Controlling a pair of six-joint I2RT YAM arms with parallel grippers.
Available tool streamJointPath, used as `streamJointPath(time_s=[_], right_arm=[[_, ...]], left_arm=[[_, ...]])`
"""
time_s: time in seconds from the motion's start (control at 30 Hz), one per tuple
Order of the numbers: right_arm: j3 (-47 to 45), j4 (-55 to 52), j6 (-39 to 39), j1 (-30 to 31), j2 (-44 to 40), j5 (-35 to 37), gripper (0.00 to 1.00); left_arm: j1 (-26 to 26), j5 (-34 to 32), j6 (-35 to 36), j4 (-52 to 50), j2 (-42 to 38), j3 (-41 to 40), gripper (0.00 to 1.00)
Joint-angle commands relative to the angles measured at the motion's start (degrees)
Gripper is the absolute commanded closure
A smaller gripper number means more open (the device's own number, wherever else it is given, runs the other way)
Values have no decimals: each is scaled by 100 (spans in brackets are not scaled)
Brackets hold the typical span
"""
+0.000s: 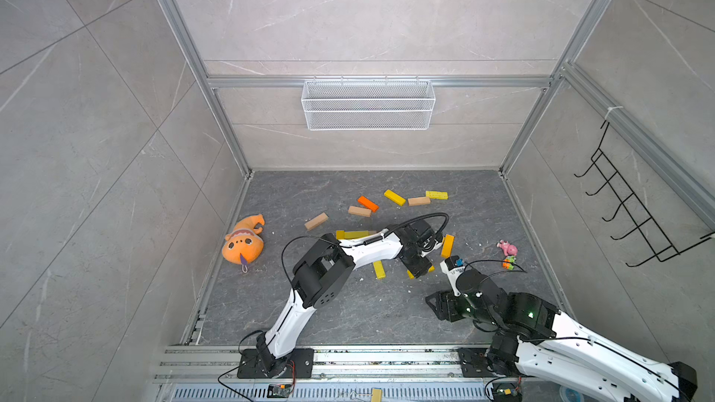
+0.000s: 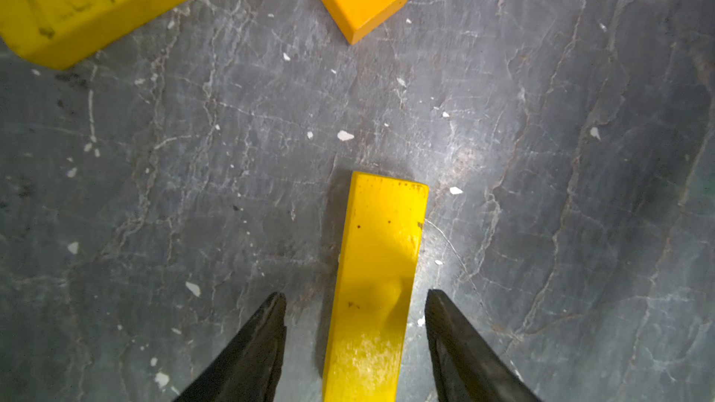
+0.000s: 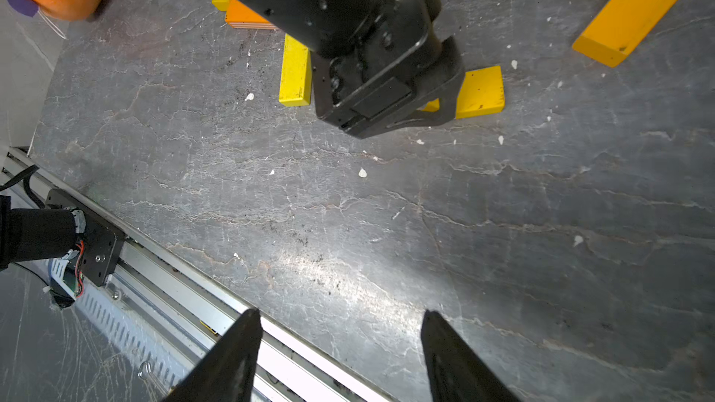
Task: Assemble the number 8 with building blocks
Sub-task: Pick up the building block from the center of the board.
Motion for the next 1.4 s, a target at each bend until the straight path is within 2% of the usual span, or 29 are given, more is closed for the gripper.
streamJointPath(time_s=[0.0, 0.23, 0.33, 0.4, 0.57, 0.8, 1.17, 1.37], right_arm=[[59, -199, -94, -14, -119, 145, 32], [23, -204, -64, -13, -161, 180, 32], [-3, -182, -51, -7, -165, 175, 32], [-17, -176, -29, -14, -158, 203, 32], [-46, 0, 15, -8, -186, 237, 32], [-385, 1374, -341, -13, -72, -572, 30], [-345, 2792, -675, -12, 787, -589, 23], [-337, 3350, -727, -14, 1344, -797, 21]], left_arm=[[-93, -213, 227, -270, 167, 257, 43], [-225, -389, 293, -393, 371, 474, 49], [-257, -425, 274, -400, 410, 520, 55], [-262, -524, 194, -403, 411, 542, 63], [-260, -766, -29, -358, 108, 371, 70], [-227, -1504, -503, -375, -1046, -311, 72], [7, -2425, -2040, -800, -3045, -2291, 72], [437, -2614, -2602, -1176, -4472, -3373, 72]])
